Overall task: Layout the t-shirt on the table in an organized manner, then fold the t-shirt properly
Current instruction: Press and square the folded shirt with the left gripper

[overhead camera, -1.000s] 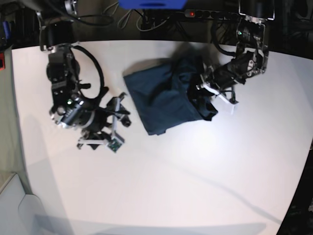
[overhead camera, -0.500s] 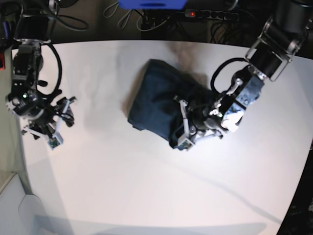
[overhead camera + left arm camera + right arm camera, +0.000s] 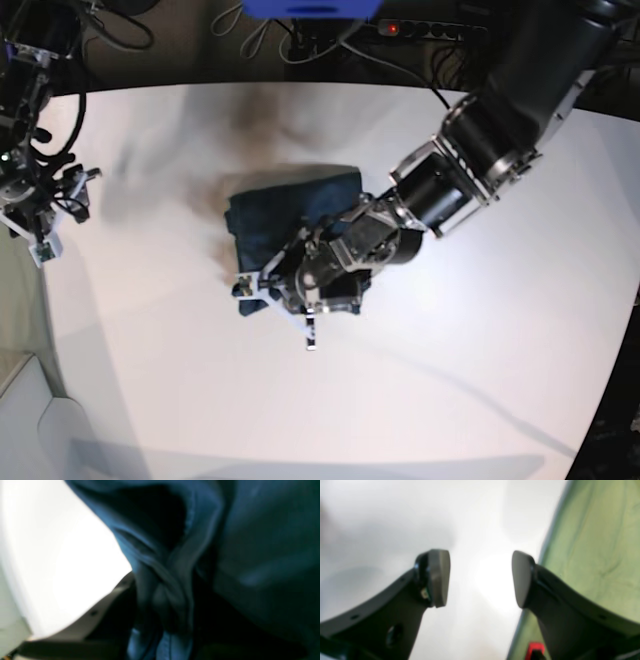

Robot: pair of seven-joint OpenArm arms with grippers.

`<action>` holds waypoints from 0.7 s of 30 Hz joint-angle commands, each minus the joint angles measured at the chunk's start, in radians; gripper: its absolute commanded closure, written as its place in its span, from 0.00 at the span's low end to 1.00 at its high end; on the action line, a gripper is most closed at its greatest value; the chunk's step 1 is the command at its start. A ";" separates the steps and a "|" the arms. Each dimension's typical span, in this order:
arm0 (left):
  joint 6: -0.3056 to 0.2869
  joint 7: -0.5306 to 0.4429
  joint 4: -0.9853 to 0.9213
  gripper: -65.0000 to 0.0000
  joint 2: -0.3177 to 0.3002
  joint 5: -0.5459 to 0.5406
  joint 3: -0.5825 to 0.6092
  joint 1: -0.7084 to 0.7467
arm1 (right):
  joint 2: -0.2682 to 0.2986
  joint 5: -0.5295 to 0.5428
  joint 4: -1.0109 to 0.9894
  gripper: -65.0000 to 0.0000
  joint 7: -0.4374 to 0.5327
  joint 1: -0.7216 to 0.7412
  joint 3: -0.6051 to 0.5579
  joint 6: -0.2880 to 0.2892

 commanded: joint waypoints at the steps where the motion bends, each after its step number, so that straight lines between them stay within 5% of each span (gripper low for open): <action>1: -0.024 -0.011 -0.027 1.00 0.019 0.011 0.004 -0.002 | 0.019 0.009 0.018 0.40 0.015 0.006 0.013 0.004; 14: -0.020 -0.021 -0.064 0.98 0.053 0.042 0.005 -0.002 | 0.006 0.010 0.055 0.40 0.015 -0.025 0.039 0.004; 21: -0.021 0.005 -0.062 0.53 0.050 0.044 0.007 -0.002 | -0.020 0.010 0.121 0.40 0.012 -0.034 0.033 0.004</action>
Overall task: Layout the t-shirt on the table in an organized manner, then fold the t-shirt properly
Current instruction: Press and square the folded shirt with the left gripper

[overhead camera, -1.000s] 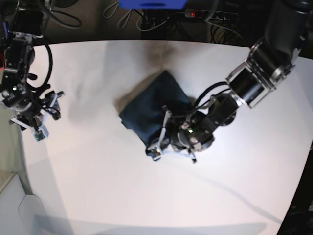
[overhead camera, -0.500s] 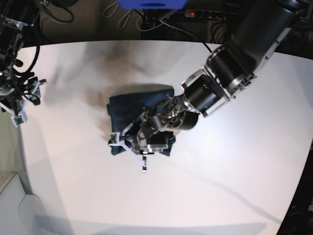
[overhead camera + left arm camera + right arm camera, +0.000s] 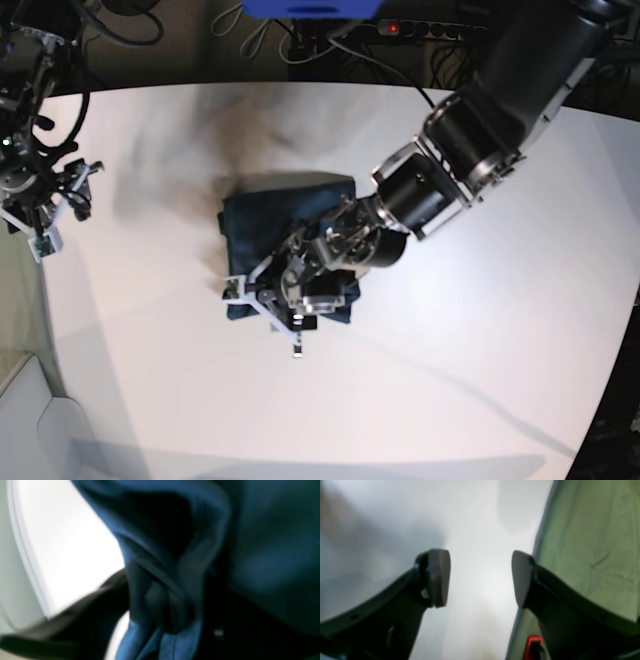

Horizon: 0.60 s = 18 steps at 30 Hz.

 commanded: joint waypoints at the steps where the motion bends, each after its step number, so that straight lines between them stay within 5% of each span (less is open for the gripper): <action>1: -0.063 0.034 -0.005 0.47 0.000 -0.031 0.004 0.006 | 0.018 -0.003 0.016 0.40 -0.003 0.010 0.007 0.004; 5: -0.063 0.037 0.064 0.34 -0.022 -0.031 0.004 0.001 | 0.018 -0.003 0.016 0.40 -0.046 0.014 0.007 0.004; 18: -0.057 0.040 0.328 0.34 -0.089 -0.029 -0.113 0.000 | 0.016 -0.003 0.016 0.40 -0.051 0.010 0.007 0.004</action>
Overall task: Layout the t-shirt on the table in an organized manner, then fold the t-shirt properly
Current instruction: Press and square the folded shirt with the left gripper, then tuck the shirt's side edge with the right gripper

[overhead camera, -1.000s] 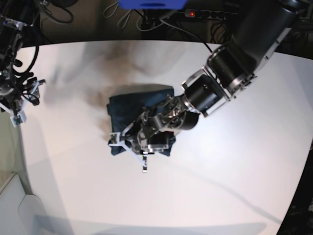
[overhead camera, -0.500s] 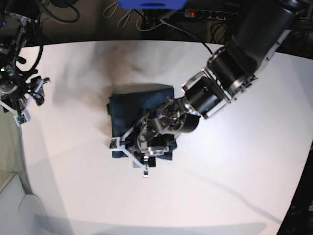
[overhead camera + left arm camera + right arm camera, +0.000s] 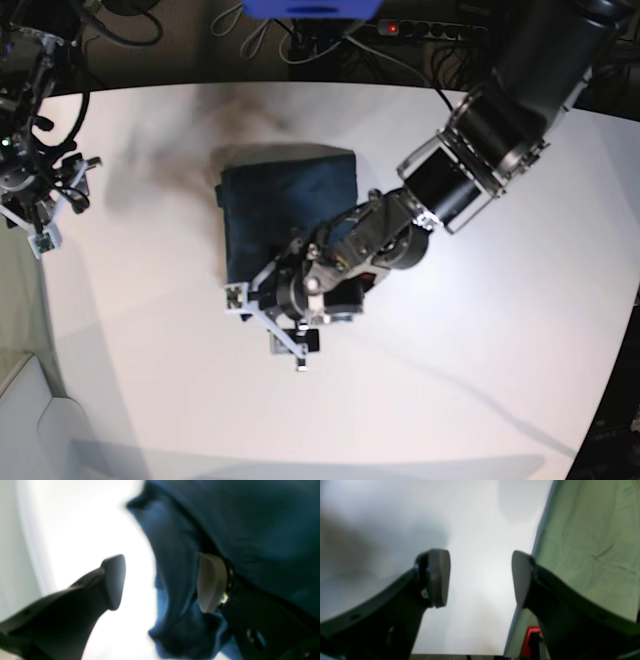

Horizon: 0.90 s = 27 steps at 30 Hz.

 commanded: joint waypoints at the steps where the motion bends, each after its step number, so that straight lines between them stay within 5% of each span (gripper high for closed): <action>1: 0.011 -0.009 0.035 0.34 0.005 0.005 -0.023 -0.032 | 0.016 0.001 0.017 0.40 0.015 0.008 0.006 0.004; 17: 0.011 -0.002 0.139 0.34 -0.059 0.003 -0.361 0.040 | -0.030 0.001 0.022 0.40 0.015 0.015 -0.011 0.004; 27: 0.002 0.228 0.446 0.34 -0.182 -0.006 -0.784 0.266 | -0.170 0.001 0.169 0.47 0.005 0.072 -0.198 0.004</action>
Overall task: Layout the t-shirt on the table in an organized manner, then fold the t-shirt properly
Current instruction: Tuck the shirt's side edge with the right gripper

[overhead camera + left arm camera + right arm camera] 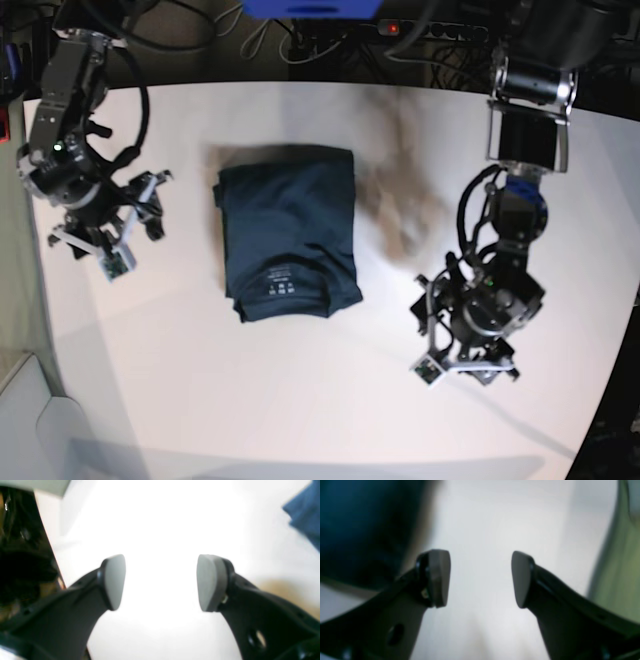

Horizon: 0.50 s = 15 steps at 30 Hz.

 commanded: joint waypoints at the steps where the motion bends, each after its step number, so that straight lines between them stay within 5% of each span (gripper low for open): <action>1: 0.007 0.016 0.047 0.34 -0.014 0.008 -0.033 -0.001 | 0.004 -0.015 0.022 0.53 -0.009 0.029 -0.005 0.004; 3: 0.007 0.037 0.082 0.41 -0.023 0.008 -0.093 0.045 | -0.039 -0.015 0.024 0.68 -0.060 0.062 -0.032 0.004; 7: 0.007 0.048 0.148 0.76 -0.039 0.008 -0.217 0.157 | -0.099 -0.015 0.018 0.97 -0.103 0.096 -0.079 0.004; 10: 0.007 0.048 0.188 1.00 -0.034 0.008 -0.311 0.234 | -0.122 -0.015 0.010 1.00 -0.107 0.093 -0.121 0.004; 15: 0.007 0.048 0.264 0.99 -0.032 0.008 -0.397 0.361 | -0.123 -0.015 0.010 1.00 -0.100 0.052 -0.220 0.004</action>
